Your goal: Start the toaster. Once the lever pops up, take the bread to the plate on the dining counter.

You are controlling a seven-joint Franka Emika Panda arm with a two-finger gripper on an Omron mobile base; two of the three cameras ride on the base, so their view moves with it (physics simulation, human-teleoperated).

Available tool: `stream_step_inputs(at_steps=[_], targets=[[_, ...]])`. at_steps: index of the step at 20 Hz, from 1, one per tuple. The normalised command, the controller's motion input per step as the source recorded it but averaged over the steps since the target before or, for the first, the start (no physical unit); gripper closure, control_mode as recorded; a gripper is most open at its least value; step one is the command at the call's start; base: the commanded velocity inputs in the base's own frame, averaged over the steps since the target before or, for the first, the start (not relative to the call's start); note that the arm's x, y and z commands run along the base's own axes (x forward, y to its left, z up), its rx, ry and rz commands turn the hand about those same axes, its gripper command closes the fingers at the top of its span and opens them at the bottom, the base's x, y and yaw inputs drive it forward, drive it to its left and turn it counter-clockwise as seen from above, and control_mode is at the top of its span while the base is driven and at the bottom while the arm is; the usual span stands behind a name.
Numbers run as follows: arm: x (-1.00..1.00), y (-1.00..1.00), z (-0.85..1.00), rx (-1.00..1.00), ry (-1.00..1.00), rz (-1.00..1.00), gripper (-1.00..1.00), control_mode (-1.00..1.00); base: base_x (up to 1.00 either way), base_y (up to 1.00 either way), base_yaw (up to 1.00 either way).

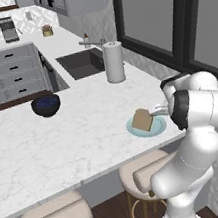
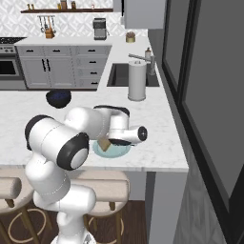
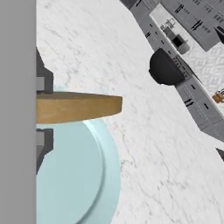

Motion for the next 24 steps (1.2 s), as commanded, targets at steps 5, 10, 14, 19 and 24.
stream_step_inputs(at_steps=[5,10,14,19,24], targets=[[0.0,0.0,0.0,-0.01,0.0,0.0,-1.0,-1.0,0.0,0.0,0.0],[0.01,-0.16,0.0,-0.13,0.01,0.0,-1.0,-1.0,0.0,0.0,0.0],[0.0,-0.04,0.05,-0.2,0.0,0.0,-1.0,-1.0,0.0,0.0,0.0],[0.0,0.0,0.14,-0.18,0.03,0.01,-1.0,-1.0,0.0,0.0,0.0],[0.0,0.03,0.01,-0.32,0.14,0.02,-1.0,-1.0,0.0,0.0,0.0]])
